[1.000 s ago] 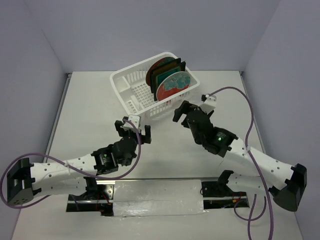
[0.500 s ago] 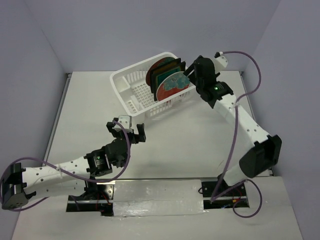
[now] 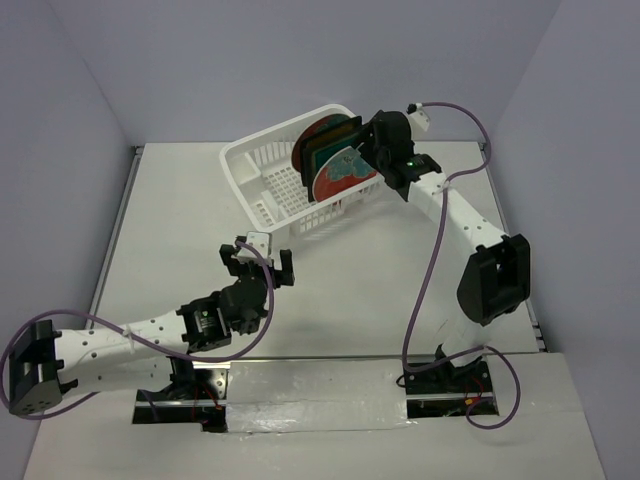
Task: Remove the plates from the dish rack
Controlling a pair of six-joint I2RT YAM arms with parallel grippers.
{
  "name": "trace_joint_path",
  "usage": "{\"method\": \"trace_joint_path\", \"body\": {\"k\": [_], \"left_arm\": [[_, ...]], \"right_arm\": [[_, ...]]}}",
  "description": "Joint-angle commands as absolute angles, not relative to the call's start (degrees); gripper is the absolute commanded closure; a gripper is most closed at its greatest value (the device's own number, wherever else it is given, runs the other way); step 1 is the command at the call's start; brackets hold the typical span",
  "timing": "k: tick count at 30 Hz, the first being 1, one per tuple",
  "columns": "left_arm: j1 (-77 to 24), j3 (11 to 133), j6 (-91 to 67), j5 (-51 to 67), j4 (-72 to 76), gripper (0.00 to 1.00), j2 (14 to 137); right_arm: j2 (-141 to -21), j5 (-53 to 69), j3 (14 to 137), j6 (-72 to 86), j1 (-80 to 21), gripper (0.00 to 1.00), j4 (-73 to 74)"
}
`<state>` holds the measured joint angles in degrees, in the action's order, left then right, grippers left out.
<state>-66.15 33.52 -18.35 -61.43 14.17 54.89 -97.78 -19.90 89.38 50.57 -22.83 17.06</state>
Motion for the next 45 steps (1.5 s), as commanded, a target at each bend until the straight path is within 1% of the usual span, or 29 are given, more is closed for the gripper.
{"method": "trace_joint_path", "body": {"k": [1, 14, 19, 23, 27, 32, 35, 36, 38, 40, 41, 43, 44, 45], "left_arm": [[-66.27, 36.12, -18.98, -62.58, 14.68, 0.02, 55.46], [-66.27, 35.95, -18.98, -62.93, 14.77, 0.02, 54.84], [-66.27, 35.95, -18.98, -62.49, 14.94, 0.02, 54.93], [-66.27, 36.3, -19.07, -62.67, 14.59, 0.02, 55.46], [-66.27, 36.47, -19.07, -62.84, 14.41, 0.02, 55.55], [-66.27, 36.39, -19.16, -63.1, 14.41, 0.02, 55.55], [-66.27, 36.56, -19.16, -63.11, 14.24, 0.02, 55.63], [-66.27, 36.65, -19.25, -63.19, 14.24, 0.03, 55.63], [-66.27, 36.74, -19.34, -63.28, 13.98, 0.03, 55.55], [-66.27, 36.74, -19.34, -63.28, 13.89, 0.03, 55.46], [-66.27, 36.74, -19.34, -63.37, 13.8, 0.03, 55.37], [-66.27, 36.65, -19.25, -63.28, 13.89, 0.03, 55.2], [-66.27, 36.65, -19.25, -63.19, 13.89, 0.03, 55.11], [-66.27, 36.65, -19.25, -63.28, 13.8, 0.03, 55.02]], "right_arm": [[-99.4, -18.55, 91.76, 52.99, -22.68, 0.27, 12.05], [-107.75, -16.52, 98.87, 54.75, -22.5, 0.29, 12.83], [-108.63, -15.3, 98.26, 56.16, -22.5, 0.37, 12.66], [-108.72, -14.33, 97.38, 56.78, -22.5, 0.39, 11.87], [-110.39, -13.19, 99.31, 57.13, -22.5, 0.4, 13.62], [-111.09, -11.87, 99.4, 58.35, -22.67, 0.44, 14.32], [-110.83, -11.95, 98.71, 59.15, -22.5, 0.52, 14.33], [-110.57, -12.04, 98.35, 59.41, -22.5, 0.57, 14.15], [-109.87, -12.04, 97.65, 59.59, -22.5, 0.6, 13.71], [-109.69, -11.95, 97.73, 59.5, -22.5, 0.65, 13.89], [-109.6, -11.95, 98.08, 59.15, -22.5, 0.74, 13.97], [-109.51, -11.69, 98.78, 58.71, -22.5, 0.84, 14.15], [-109.51, -11.43, 99.14, 58.28, -22.5, 0.94, 14.32], [-109.34, -10.99, 99.4, 58.18, -22.5, 0.99, 14.5]]}}
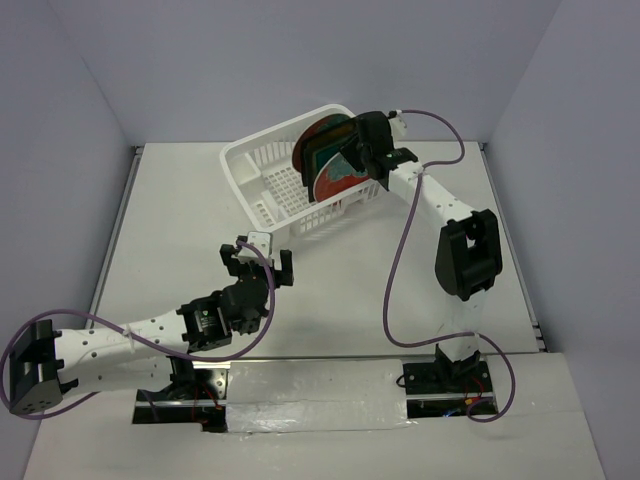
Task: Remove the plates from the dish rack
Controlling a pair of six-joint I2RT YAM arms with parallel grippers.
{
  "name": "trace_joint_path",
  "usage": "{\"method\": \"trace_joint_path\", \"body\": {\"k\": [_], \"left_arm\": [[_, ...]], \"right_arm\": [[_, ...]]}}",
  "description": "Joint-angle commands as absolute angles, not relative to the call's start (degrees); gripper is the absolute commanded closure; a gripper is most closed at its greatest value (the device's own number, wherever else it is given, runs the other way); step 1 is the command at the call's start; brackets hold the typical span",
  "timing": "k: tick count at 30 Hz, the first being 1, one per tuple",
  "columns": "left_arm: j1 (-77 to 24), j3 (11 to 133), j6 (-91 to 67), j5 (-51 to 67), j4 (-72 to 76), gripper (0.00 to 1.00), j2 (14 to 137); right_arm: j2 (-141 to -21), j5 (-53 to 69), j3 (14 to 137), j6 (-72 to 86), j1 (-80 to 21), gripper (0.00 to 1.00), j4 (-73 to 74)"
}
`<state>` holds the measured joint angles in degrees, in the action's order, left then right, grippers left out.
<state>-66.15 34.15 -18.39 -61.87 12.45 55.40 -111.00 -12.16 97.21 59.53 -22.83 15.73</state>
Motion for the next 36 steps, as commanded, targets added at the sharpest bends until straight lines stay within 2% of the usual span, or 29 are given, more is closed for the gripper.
{"method": "trace_joint_path", "body": {"k": [1, 36], "left_arm": [[-66.27, 36.74, -19.25, -63.19, 13.8, 0.03, 55.02], [-66.36, 37.35, -18.98, -63.19, 13.1, 0.04, 55.63]], "right_arm": [[-109.16, -10.81, 99.84, 58.01, -22.5, 1.0, 14.76], [-97.91, -0.26, 101.25, 53.7, -22.24, 1.0, 9.06]]}}
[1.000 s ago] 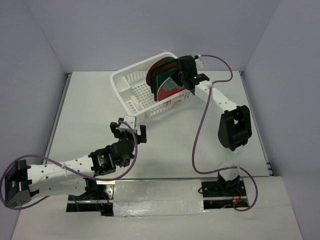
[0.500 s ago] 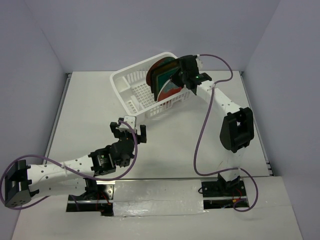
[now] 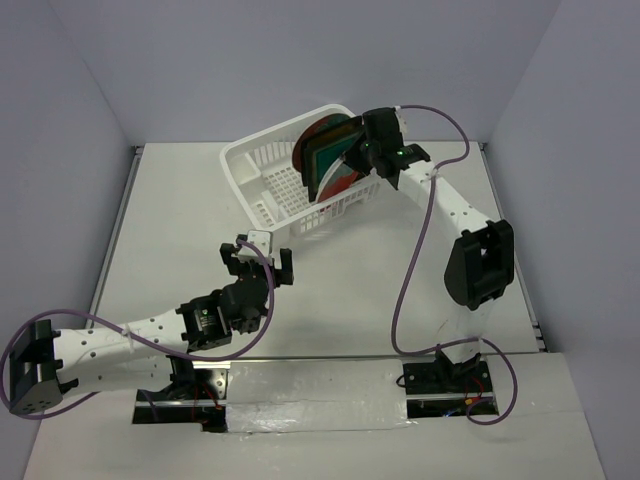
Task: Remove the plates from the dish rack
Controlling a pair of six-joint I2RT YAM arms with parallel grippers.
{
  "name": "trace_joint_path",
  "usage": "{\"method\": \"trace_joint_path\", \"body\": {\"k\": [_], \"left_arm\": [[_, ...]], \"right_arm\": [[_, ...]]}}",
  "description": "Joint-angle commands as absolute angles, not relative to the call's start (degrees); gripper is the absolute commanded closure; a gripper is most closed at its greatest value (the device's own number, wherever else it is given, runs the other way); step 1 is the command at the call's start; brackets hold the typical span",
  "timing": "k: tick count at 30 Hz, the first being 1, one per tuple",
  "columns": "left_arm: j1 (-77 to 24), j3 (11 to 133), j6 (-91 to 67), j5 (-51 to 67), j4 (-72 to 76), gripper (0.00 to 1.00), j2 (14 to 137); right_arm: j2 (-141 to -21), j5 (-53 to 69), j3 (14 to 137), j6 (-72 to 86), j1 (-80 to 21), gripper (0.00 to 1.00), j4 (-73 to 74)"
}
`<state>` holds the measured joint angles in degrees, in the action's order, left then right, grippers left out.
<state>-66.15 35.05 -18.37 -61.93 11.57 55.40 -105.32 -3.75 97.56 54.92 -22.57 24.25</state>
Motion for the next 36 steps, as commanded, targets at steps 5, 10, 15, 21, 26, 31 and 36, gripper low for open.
{"method": "trace_joint_path", "body": {"k": [5, 10, 15, 21, 26, 31, 36], "left_arm": [[-66.36, 37.35, -18.98, -63.2, 13.1, 0.04, 55.63], [-66.36, 37.27, -18.81, -63.02, 13.36, 0.04, 55.81], [-66.36, 37.79, -19.07, -62.84, 13.01, 0.05, 56.25], [-66.53, 37.53, -19.16, -62.58, 13.01, 0.05, 55.81], [-66.62, 37.44, -19.07, -62.49, 13.1, 0.05, 55.37], [-66.71, 37.44, -18.98, -62.75, 13.01, 0.05, 55.11], [-66.8, 37.44, -19.16, -62.23, 12.92, 0.05, 54.85]], "right_arm": [[-96.95, -0.26, 102.3, 53.26, -22.15, 1.0, 10.19], [-95.11, -0.62, 103.36, 53.79, -21.89, 1.0, 13.18], [-92.29, -0.53, 105.46, 53.53, -21.36, 1.0, 15.98], [-88.95, -2.37, 109.59, 52.82, -21.01, 1.0, 20.47], [-86.75, -4.65, 113.46, 52.47, -20.3, 1.0, 25.39], [-84.9, -10.43, 119.93, 43.54, -20.04, 1.0, 29.08], [-91.75, -21.17, 136.56, 34.82, -19.6, 1.0, 46.72]]}}
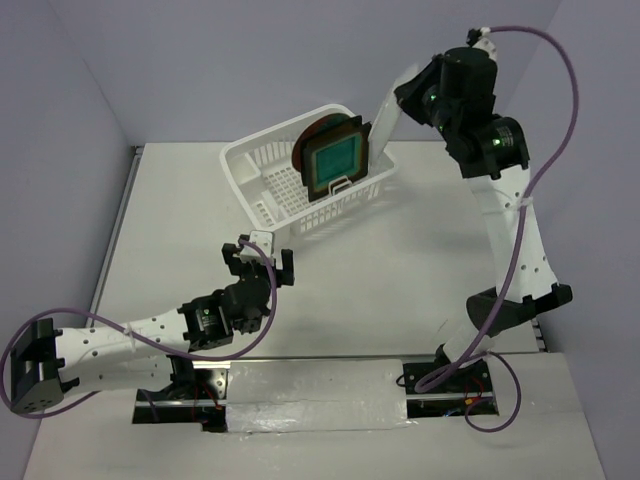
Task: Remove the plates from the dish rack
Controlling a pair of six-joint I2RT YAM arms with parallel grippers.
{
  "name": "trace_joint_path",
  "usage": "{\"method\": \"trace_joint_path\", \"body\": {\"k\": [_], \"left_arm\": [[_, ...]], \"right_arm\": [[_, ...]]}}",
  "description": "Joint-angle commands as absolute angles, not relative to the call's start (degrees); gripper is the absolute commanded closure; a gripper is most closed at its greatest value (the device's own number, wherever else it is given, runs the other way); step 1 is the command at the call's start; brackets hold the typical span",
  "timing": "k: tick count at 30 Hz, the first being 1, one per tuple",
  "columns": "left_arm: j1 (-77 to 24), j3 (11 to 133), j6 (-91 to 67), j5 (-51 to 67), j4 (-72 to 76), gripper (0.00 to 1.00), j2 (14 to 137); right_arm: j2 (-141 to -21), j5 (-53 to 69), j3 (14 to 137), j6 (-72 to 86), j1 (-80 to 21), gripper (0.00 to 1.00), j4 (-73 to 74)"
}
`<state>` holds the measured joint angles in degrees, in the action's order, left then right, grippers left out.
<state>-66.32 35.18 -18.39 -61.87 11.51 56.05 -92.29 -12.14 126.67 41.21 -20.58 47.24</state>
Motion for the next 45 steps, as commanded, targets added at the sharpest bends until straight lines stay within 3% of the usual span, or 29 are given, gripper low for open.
{"method": "trace_joint_path", "body": {"k": [1, 12, 23, 33, 45], "left_arm": [[-66.8, 37.44, -19.16, -62.23, 12.83, 0.05, 54.84], [-66.97, 37.18, -19.34, -62.05, 13.01, 0.05, 53.79], [-67.06, 36.65, -19.25, -61.61, 13.53, 0.05, 52.82], [-67.06, 37.18, -19.34, -62.4, 12.92, 0.05, 53.88], [-67.15, 36.56, -18.55, -62.4, 13.89, 0.05, 53.08]], "right_arm": [[-91.67, -22.92, 136.23, 32.37, -19.34, 1.0, 47.89], [-80.6, -44.45, 101.64, 27.94, -18.11, 1.0, 46.15], [-84.37, -41.05, 81.85, 32.34, -10.12, 1.0, 38.59], [-94.83, -40.61, 81.3, 34.81, -6.68, 1.0, 37.45], [-108.54, -31.11, 88.5, 35.24, -3.51, 1.0, 34.63]]}}
